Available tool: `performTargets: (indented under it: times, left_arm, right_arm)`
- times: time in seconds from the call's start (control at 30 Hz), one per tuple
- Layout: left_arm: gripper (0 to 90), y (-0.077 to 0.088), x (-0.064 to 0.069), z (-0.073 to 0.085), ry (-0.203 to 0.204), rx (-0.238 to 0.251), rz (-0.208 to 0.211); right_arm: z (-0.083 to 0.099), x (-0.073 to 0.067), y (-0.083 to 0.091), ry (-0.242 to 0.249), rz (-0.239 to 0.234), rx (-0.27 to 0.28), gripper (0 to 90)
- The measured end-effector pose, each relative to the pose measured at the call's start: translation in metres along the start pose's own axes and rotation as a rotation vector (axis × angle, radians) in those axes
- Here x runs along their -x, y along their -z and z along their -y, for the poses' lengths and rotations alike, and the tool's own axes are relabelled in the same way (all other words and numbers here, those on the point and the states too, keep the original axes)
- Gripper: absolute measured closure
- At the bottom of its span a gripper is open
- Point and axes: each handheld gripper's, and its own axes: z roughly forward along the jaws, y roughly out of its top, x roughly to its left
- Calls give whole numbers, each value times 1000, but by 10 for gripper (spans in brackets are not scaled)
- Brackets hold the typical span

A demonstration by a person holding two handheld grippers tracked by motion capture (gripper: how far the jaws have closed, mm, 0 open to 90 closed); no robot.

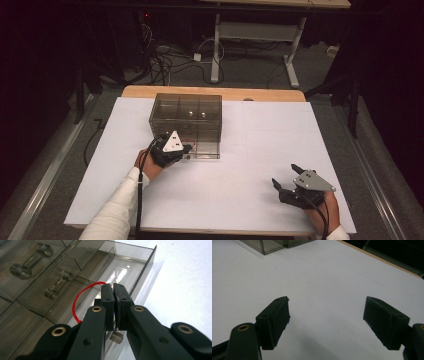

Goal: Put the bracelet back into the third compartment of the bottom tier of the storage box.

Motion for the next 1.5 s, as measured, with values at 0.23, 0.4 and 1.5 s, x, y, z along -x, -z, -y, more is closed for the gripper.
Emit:
performTargets:
  times: [0.23,0.4,1.5]
  left_arm:
    - [849,-3,-2,3,7,-12,-15]
    - [848,-5,-3,4,12,-16,-13]
    - [760,7,-1,-1,15,36,-72]
  right_arm:
    - [0,0,0,1,1,-1,223]
    - [0,0,0,0,1,0,223]
    - [0,0,0,1,1,0,223]
